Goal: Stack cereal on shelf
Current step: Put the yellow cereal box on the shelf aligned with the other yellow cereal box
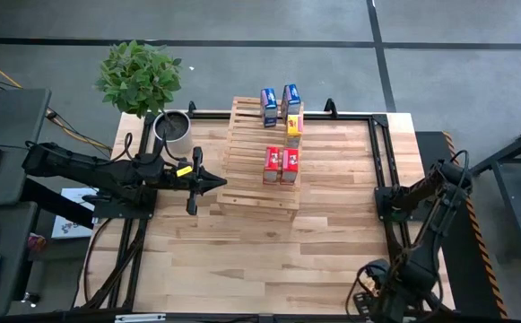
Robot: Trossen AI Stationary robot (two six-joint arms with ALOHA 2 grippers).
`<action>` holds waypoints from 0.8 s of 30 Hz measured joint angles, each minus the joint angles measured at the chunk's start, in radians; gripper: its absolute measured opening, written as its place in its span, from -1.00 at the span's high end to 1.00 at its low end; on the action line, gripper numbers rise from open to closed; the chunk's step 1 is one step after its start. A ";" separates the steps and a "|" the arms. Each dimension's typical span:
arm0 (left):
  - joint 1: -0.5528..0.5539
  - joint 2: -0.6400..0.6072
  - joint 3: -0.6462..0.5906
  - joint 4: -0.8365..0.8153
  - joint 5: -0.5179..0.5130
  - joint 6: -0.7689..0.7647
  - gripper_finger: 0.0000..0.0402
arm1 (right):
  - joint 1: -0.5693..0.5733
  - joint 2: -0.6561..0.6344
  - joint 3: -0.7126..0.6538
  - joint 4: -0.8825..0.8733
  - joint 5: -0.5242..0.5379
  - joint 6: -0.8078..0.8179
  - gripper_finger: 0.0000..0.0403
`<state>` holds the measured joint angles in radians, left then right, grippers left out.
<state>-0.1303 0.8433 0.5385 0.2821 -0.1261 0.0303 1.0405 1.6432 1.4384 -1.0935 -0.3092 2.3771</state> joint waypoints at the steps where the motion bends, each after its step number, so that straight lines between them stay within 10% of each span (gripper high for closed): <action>1: 0.000 0.000 0.000 0.000 0.000 0.000 1.00 | 0.007 0.001 0.000 -0.002 0.001 0.000 -0.31; 24: 0.000 0.000 0.000 -0.001 0.000 0.000 1.00 | 0.088 0.163 -0.002 0.048 0.011 -0.349 -0.31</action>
<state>-0.1303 0.8435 0.5388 0.2813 -0.1261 0.0301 1.1289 1.8062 1.4368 -1.0460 -0.2984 2.0285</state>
